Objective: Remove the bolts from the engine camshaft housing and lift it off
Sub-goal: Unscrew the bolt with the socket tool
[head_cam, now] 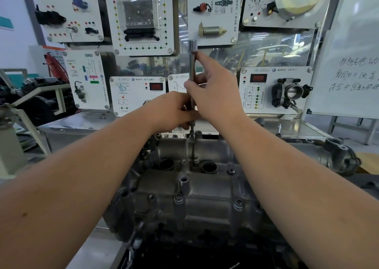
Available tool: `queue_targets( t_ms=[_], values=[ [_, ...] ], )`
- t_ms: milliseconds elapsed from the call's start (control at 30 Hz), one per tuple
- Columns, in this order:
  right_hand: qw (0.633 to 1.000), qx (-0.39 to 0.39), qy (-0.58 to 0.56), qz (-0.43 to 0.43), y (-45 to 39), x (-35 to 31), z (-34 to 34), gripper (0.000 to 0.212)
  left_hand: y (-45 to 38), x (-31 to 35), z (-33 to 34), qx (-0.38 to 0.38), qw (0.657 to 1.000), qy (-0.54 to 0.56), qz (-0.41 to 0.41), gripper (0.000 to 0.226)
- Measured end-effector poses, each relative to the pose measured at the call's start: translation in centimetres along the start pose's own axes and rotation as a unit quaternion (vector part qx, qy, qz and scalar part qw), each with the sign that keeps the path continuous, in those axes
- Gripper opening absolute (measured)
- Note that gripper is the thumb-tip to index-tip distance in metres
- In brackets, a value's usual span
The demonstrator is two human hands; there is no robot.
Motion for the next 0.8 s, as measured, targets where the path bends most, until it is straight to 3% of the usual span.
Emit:
queue_targets(
  t_ms=[167, 367, 633, 800],
  values=[
    [1.000, -0.003, 0.028, -0.008, -0.29, 0.25, 0.12, 0.040, 0.03, -0.05, -0.11, -0.008, 1.000, 0.021, 0.005, 0.010],
    [1.000, -0.004, 0.026, -0.013, -0.07, -0.30, 0.09, 0.059, -0.23, -0.10, -0.01, 0.000, 1.000, 0.014, 0.007, 0.009],
    [0.999, -0.031, 0.007, 0.013, -0.12, 0.55, 0.73, 0.050, -0.24, -0.42, 0.05, -0.010, 1.000, 0.025, 0.002, 0.011],
    [1.000, -0.002, 0.019, 0.002, -0.13, 0.13, 0.11, 0.049, -0.30, -0.35, 0.09, -0.003, 1.000, 0.010, -0.004, 0.017]
  ],
)
Point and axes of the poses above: each hand's wrist, its own y-axis away from the middle knuckle, its own z-axis out of the palm, x = y × z, the point moved 10 cm from there along -y, towards the middle knuckle, and after that the axes turned 11 degrees about -z, right-handed, at the moved point
